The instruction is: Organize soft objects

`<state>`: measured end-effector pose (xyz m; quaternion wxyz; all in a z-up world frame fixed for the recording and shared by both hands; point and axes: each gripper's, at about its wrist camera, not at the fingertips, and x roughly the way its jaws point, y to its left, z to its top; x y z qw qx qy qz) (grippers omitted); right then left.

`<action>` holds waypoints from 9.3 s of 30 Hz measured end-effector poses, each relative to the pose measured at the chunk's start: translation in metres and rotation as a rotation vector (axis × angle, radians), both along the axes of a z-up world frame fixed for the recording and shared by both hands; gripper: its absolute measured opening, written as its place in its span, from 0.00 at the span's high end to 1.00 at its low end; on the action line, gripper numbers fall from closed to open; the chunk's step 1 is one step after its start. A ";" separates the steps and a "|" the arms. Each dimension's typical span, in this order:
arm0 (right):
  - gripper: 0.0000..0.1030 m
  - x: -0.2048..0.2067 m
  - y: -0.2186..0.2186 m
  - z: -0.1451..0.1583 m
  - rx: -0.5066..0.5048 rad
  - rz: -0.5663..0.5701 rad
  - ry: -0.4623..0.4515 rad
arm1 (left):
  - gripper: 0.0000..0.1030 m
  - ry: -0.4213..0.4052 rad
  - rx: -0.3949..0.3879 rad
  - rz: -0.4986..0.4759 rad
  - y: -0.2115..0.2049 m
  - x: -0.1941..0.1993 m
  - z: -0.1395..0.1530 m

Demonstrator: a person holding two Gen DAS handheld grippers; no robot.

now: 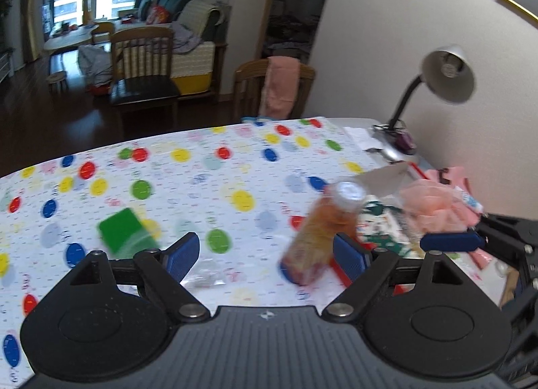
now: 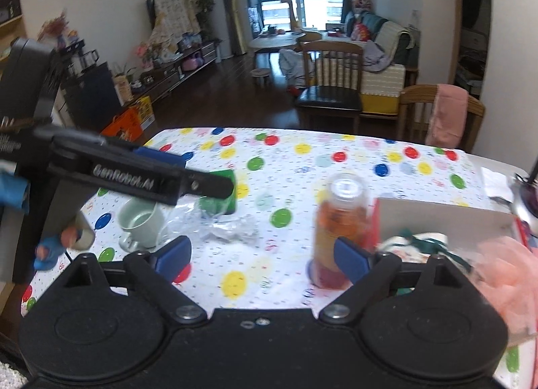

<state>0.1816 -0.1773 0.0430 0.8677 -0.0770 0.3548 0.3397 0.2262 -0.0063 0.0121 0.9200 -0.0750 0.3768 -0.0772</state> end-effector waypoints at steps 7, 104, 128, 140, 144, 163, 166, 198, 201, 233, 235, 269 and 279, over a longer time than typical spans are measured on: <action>0.09 0.009 0.059 -0.022 -0.023 0.062 0.029 | 0.01 0.016 0.023 0.083 0.056 0.016 -0.010; 0.81 0.018 0.087 -0.081 -0.160 0.069 0.140 | 0.23 0.341 -0.032 0.165 0.119 0.093 -0.089; 0.81 -0.035 -0.057 0.004 0.083 -0.166 0.042 | 0.23 0.189 0.018 -0.087 0.023 0.005 0.002; 0.81 -0.018 -0.146 0.013 0.115 -0.304 -0.008 | 0.23 0.173 0.025 -0.240 -0.078 0.000 0.017; 0.81 -0.008 -0.169 0.015 0.110 -0.325 -0.022 | 0.23 0.170 0.029 -0.274 -0.114 0.004 0.018; 0.81 0.068 -0.235 -0.018 0.056 -0.366 -0.024 | 0.23 0.224 0.077 -0.265 -0.242 0.082 -0.019; 0.81 0.078 -0.227 -0.026 0.000 -0.341 -0.054 | 0.23 0.251 0.085 -0.244 -0.247 0.097 -0.030; 0.74 0.119 -0.217 -0.081 -0.129 -0.193 0.040 | 0.21 0.368 0.063 -0.130 -0.257 0.160 -0.104; 0.71 0.118 -0.217 -0.078 -0.109 -0.192 0.053 | 0.21 0.361 0.055 -0.125 -0.255 0.157 -0.105; 0.35 0.032 -0.195 -0.014 0.069 -0.299 -0.019 | 0.16 0.078 -0.026 -0.256 -0.188 0.050 -0.036; 0.35 0.024 -0.191 -0.011 0.084 -0.300 -0.031 | 0.16 0.050 -0.021 -0.258 -0.182 0.039 -0.030; 0.03 -0.091 -0.131 0.008 0.198 -0.272 -0.198 | 0.04 -0.210 -0.046 -0.115 -0.104 -0.113 0.007; 0.00 -0.105 -0.127 0.004 0.218 -0.281 -0.216 | 0.02 -0.267 -0.024 -0.106 -0.099 -0.138 0.007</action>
